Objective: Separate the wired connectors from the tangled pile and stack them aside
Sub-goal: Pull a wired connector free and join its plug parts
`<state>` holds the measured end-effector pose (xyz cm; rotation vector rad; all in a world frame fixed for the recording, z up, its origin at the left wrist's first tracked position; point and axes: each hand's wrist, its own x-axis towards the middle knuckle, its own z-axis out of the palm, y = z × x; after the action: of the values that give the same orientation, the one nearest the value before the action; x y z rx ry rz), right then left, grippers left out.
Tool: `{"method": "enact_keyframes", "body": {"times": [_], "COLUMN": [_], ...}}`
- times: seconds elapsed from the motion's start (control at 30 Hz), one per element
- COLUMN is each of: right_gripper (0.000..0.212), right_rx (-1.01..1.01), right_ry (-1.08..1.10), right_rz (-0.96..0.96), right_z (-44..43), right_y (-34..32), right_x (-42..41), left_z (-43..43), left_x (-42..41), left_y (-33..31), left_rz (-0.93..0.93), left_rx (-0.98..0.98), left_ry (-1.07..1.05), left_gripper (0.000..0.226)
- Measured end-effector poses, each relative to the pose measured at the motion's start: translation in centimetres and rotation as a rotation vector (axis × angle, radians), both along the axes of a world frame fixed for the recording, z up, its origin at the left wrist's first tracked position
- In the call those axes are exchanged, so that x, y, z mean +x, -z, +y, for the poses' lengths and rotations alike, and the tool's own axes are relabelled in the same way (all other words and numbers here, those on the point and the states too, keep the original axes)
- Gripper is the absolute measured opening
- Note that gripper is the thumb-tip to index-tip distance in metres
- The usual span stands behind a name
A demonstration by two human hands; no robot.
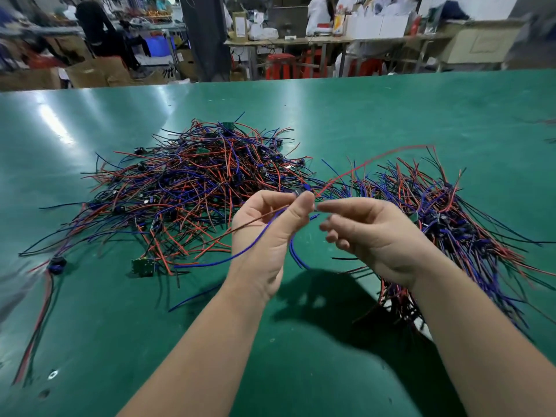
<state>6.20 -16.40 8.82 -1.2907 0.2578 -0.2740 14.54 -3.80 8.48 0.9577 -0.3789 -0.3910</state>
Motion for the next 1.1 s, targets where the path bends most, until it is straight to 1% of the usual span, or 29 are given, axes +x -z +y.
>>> {"method": "enact_keyframes", "body": {"times": [0.03, 0.1, 0.13, 0.2, 0.27, 0.3, 0.37, 0.4, 0.47, 0.53, 0.57, 0.67, 0.73, 0.83, 0.97, 1.03, 1.1], "right_gripper": [0.018, 0.011, 0.010, 0.010, 0.009, 0.009, 0.009, 0.007, 0.007, 0.018, 0.018, 0.007, 0.008, 0.007, 0.018, 0.018, 0.020], "right_rx": [0.070, 0.135, 0.146, 0.169, 0.169, 0.157, 0.106, 0.072, -0.004, -0.043, -0.029, 0.079, 0.104, 0.101, 0.113, 0.081, 0.022], "right_ry": [0.046, 0.139, 0.172, 0.209, 0.229, 0.235, 0.237, 0.232, 0.232, 0.270, 0.297, 0.364, 0.381, 0.358, 0.341, 0.316, 0.263], "right_rz": [-0.044, -0.079, -0.082, -0.083, -0.069, -0.061, -0.046, -0.039, -0.014, 0.003, 0.005, -0.001, -0.004, 0.001, -0.018, -0.021, -0.008], "right_z": [0.2, 0.3, 0.2, 0.0, -0.4, -0.5, -0.5, -0.3, 0.1, 0.1, 0.0, -0.8, -1.1, -1.0, -1.1, -1.1, -0.8], "right_y": [-0.1, -0.1, -0.1, -0.4, -0.6, -0.6, -0.5, -0.4, -0.1, 0.1, 0.0, -0.5, -0.7, -0.6, -0.6, -0.7, -0.7], "right_x": [0.3, 0.6, 0.6, 0.5, 0.4, 0.3, 0.2, 0.3, 0.5, 0.6, 0.6, 0.3, 0.1, 0.2, 0.1, 0.0, -0.1], "left_z": [-0.1, -0.3, -0.4, -0.6, -0.5, -0.5, -0.3, -0.2, -0.1, -0.1, -0.1, -0.1, -0.1, -0.2, -0.2, -0.2, -0.3], "left_x": [-0.2, -0.8, -1.2, -1.5, -1.5, -1.4, -1.4, -1.4, -1.5, -1.5, -1.4, -1.5, -1.7, -2.0, -1.9, -1.9, -1.9], "left_y": [0.1, 0.3, 0.5, 0.6, 0.5, 0.4, 0.0, 0.0, 0.2, 0.3, 0.3, 0.1, 0.2, 0.2, 0.2, 0.2, 0.2], "left_rz": [-0.068, -0.215, -0.261, -0.292, -0.261, -0.207, -0.057, -0.021, -0.022, -0.006, 0.007, 0.061, 0.067, 0.061, 0.056, 0.063, 0.063], "left_rx": [0.049, 0.106, 0.110, 0.129, 0.172, 0.180, 0.174, 0.195, 0.267, 0.316, 0.334, 0.347, 0.337, 0.338, 0.341, 0.330, 0.331], "left_ry": [-0.027, -0.012, 0.034, 0.129, 0.163, 0.175, 0.218, 0.222, 0.242, 0.269, 0.289, 0.371, 0.396, 0.396, 0.384, 0.370, 0.351], "left_gripper": [0.020, 0.022, 0.022, 0.025, 0.034, 0.033, 0.014, 0.007, 0.010, 0.008, 0.008, 0.008, 0.008, 0.013, 0.014, 0.016, 0.023]}}
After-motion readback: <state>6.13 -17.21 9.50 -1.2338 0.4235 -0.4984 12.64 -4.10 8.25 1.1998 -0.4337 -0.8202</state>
